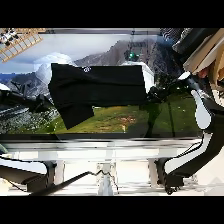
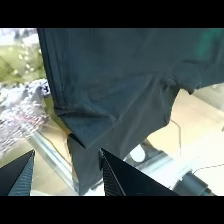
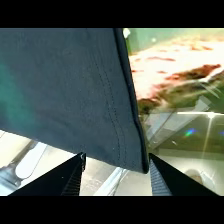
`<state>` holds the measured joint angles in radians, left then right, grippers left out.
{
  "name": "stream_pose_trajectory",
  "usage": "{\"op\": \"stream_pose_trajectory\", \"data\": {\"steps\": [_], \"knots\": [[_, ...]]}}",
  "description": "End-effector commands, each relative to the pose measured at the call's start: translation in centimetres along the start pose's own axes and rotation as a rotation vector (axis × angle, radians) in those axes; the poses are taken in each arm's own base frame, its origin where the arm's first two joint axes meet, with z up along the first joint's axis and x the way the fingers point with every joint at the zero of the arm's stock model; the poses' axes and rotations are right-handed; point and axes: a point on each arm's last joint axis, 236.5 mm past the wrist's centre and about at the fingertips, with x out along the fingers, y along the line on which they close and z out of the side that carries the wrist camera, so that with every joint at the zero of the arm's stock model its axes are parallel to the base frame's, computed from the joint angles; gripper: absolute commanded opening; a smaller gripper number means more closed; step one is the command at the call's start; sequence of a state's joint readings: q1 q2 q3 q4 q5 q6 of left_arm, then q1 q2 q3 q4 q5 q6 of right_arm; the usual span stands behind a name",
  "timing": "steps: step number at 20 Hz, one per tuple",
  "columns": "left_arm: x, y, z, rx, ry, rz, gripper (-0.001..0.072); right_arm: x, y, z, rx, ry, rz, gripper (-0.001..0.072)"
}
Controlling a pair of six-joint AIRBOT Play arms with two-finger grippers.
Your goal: Fold the clothes and pants, and hang the long-sleeved shirts on hangers.
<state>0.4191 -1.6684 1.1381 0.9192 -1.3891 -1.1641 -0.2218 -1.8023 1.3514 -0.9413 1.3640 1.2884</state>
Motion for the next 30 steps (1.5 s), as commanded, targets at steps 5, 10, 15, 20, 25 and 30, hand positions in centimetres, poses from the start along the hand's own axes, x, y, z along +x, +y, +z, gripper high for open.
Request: {"op": "stream_pose_trajectory", "data": {"steps": [5, 10, 15, 20, 25, 30], "knots": [[3.1, -1.4, 0.8, 0.037, -0.067, -0.012, 0.0156, 1.6, -0.6, -1.0, -0.042, 0.027, 0.002, 0.007], [3.0, -3.4, 1.3, 0.042, -0.091, -0.074, 0.0003, -0.8, 1.8, -1.9, -0.11, 0.019, 0.026, 0.0014], [-1.1, -5.2, -1.3, 0.138, -0.124, -0.073, 0.0002, -3.5, 3.3, -5.8, -0.169, 0.035, -0.012, 0.0012], [-4.7, -4.8, -6.7, 0.115, -0.174, -0.109, 0.0004, -1.9, 2.9, -16.5, -0.183, 0.108, -0.016, 0.0012], [-9.0, -8.3, -4.8, 0.138, -0.341, -0.222, 0.0003, -3.3, 5.3, -18.0, -0.186, 0.001, 0.01, 0.0011], [-7.0, -10.1, 1.6, 0.11, -0.382, -0.273, 0.0002, -5.0, 4.6, -7.4, -0.024, -0.308, -0.023, 0.001]]}}
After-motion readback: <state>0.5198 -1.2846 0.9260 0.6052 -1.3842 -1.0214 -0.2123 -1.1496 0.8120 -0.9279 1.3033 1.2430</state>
